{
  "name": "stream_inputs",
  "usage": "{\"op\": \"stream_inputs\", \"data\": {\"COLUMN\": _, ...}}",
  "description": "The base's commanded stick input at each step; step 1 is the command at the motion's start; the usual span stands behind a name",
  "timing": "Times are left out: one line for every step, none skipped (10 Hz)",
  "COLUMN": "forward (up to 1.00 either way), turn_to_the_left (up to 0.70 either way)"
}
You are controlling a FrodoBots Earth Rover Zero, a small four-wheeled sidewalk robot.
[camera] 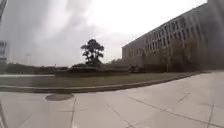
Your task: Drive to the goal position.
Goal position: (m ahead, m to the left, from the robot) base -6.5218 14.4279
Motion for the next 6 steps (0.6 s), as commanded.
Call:
{"op": "stream_inputs", "data": {"forward": 0.0, "turn_to_the_left": 0.45}}
{"op": "stream_inputs", "data": {"forward": 0.0, "turn_to_the_left": 0.45}}
{"op": "stream_inputs", "data": {"forward": 0.0, "turn_to_the_left": 0.45}}
{"op": "stream_inputs", "data": {"forward": 0.0, "turn_to_the_left": 0.45}}
{"op": "stream_inputs", "data": {"forward": 0.0, "turn_to_the_left": 0.45}}
{"op": "stream_inputs", "data": {"forward": 0.0, "turn_to_the_left": 0.45}}
